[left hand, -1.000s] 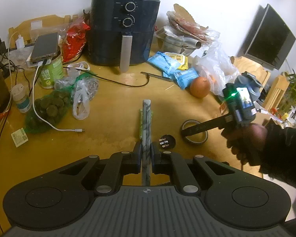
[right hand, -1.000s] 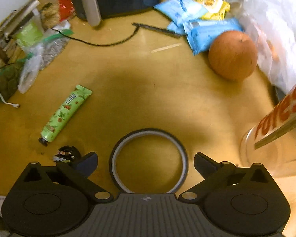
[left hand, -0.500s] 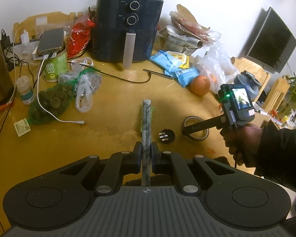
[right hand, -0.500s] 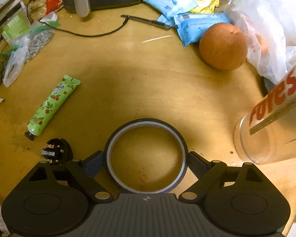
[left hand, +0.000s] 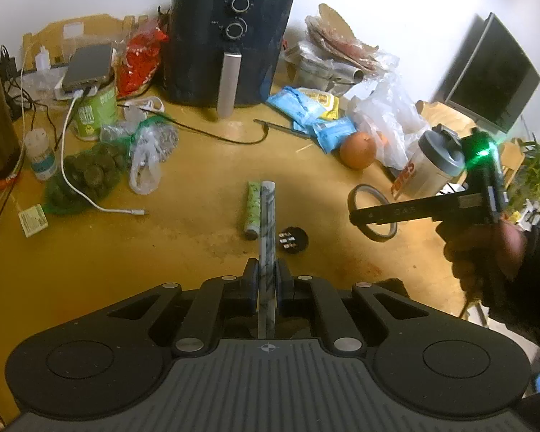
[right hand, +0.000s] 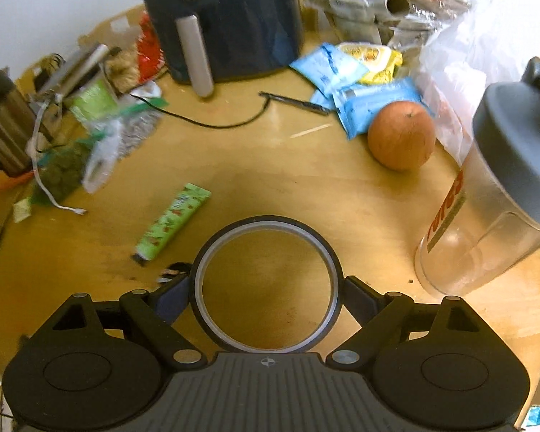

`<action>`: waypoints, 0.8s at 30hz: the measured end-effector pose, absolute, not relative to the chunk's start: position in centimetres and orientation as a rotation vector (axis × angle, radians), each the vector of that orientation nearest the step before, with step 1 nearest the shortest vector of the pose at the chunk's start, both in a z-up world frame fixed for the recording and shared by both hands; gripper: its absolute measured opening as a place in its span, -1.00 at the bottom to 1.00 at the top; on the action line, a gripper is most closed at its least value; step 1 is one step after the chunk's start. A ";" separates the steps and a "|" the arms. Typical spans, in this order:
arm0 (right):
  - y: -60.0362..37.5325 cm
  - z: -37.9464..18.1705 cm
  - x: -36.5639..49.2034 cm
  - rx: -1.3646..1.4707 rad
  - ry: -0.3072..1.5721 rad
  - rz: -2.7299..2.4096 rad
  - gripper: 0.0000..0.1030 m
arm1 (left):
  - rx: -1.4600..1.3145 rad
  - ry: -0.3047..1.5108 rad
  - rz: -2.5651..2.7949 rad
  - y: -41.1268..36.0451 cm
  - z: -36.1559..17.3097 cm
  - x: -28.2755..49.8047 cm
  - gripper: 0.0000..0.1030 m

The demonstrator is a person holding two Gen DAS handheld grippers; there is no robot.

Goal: Organize objects
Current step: 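Carry the marbled stick toward the box with the left gripper while the right gripper lifts the tape ring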

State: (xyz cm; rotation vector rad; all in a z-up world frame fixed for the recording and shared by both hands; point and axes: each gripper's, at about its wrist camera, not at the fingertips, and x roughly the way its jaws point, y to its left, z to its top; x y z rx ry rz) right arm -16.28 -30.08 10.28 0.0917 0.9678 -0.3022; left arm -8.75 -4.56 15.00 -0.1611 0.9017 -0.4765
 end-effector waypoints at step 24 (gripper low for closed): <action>-26.8 13.9 -23.2 0.209 0.870 -0.182 0.77 | -0.421 1.083 -0.501 -4.8 12.2 -9.7 -0.81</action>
